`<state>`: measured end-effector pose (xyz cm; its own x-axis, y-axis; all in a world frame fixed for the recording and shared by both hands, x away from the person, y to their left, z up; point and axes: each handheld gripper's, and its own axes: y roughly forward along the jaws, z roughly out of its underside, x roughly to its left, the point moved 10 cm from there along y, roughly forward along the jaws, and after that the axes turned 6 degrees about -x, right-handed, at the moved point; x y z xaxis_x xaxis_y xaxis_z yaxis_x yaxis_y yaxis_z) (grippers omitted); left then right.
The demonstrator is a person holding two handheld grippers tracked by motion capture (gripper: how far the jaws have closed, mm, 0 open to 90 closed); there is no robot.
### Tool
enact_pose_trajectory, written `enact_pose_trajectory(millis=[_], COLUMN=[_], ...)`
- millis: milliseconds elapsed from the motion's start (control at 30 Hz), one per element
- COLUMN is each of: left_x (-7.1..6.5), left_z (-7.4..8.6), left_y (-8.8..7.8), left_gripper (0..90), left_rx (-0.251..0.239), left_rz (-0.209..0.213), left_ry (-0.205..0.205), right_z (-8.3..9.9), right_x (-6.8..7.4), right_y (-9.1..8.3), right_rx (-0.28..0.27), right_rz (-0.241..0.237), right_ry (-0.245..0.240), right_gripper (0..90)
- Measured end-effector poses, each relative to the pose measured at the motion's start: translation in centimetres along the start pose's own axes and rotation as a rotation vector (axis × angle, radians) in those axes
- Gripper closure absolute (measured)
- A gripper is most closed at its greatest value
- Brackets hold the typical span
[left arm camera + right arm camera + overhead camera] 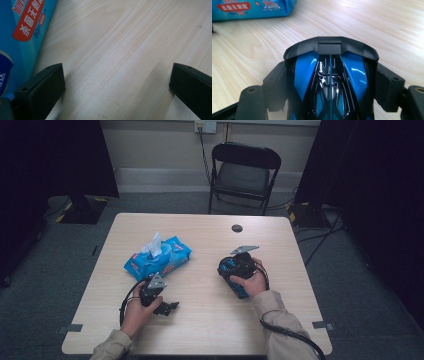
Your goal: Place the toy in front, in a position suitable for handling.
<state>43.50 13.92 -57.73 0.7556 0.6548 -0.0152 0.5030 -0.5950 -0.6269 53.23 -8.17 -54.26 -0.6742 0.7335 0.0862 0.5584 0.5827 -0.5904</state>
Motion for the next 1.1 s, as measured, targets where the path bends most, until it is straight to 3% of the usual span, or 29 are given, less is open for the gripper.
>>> enact_pose_trajectory(millis=[233, 767, 1100], left_x=[0.0, 0.0, 0.0], left_z=[0.0, 0.0, 0.0], left_y=[0.0, 0.0, 0.0], left_gripper=[0.0, 0.0, 0.0], left_rx=[0.000, 0.000, 0.000], left_rz=[0.000, 0.000, 0.000], left_ry=[0.000, 0.000, 0.000], right_z=[0.7, 1.4, 1.1], right_x=[-0.1, 0.2, 0.1], right_y=[0.8, 1.6, 1.5], right_rx=[0.029, 0.068, 0.047], right_rz=[-0.001, -0.010, -0.013], right_ry=[0.009, -0.023, 0.002], right_gripper=[24.8, 24.4, 21.8])
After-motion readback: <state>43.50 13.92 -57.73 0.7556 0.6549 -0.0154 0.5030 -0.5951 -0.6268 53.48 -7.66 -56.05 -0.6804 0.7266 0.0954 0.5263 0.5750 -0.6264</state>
